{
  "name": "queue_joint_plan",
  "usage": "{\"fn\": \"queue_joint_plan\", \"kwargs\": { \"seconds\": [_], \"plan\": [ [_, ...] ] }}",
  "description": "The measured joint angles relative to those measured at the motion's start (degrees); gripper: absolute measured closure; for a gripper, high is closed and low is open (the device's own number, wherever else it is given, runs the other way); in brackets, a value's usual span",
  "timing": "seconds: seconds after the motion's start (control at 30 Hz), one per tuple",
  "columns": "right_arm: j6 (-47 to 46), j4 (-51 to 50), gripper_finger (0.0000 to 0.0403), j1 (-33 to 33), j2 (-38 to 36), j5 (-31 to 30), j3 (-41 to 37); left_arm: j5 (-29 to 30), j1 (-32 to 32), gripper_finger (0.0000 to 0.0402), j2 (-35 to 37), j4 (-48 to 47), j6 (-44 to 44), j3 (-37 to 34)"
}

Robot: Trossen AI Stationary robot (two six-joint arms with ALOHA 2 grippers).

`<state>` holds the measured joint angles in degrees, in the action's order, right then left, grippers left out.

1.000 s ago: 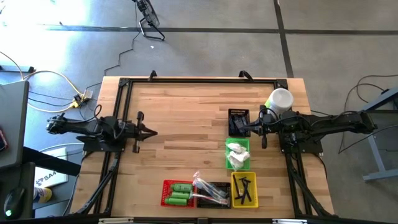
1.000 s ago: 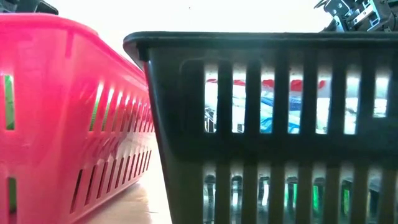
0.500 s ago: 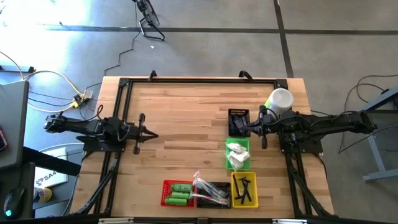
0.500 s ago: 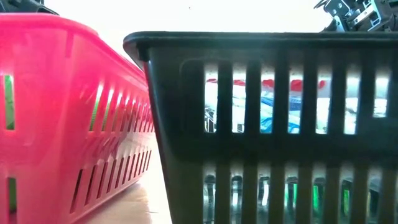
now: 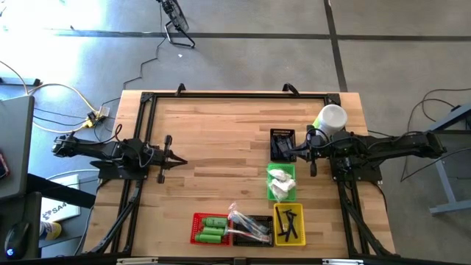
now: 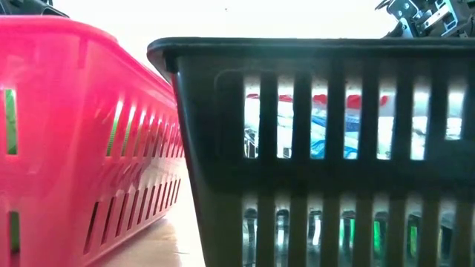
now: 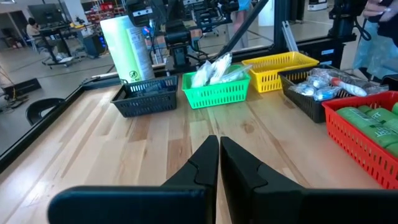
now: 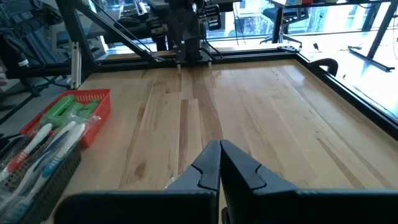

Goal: Pick & Place Travel size toiletries
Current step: Return to Home Position

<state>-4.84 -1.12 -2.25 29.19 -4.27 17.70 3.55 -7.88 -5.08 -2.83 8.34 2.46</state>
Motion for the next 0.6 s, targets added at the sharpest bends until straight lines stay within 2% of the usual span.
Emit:
{"fn": "queue_joint_plan", "kwargs": {
  "seconds": [0.17, 0.33, 0.47, 0.6],
  "plan": [
    [1.5, 0.0, 0.0401, 0.0, 0.0, -1.0, 0.0, 0.0, 0.0, 0.0389, 0.0, 0.0, 0.3, 0.0],
    [-3.6, 2.4, 0.0401, 0.2, -0.2, -7.0, 0.0, 0.0, 0.0, 0.0389, 0.0, 0.0, 0.3, 0.0],
    [-2.7, 1.6, 0.0401, 0.2, -4.9, -7.1, 0.0, 0.0, 0.0, 0.0389, 0.0, 0.0, 0.3, 0.0],
    [-2.9, -1.9, 0.0401, 0.2, -11.5, -3.9, 0.0, 0.0, 0.0, 0.0389, 0.0, 0.0, 0.4, 0.0]
  ]
}}
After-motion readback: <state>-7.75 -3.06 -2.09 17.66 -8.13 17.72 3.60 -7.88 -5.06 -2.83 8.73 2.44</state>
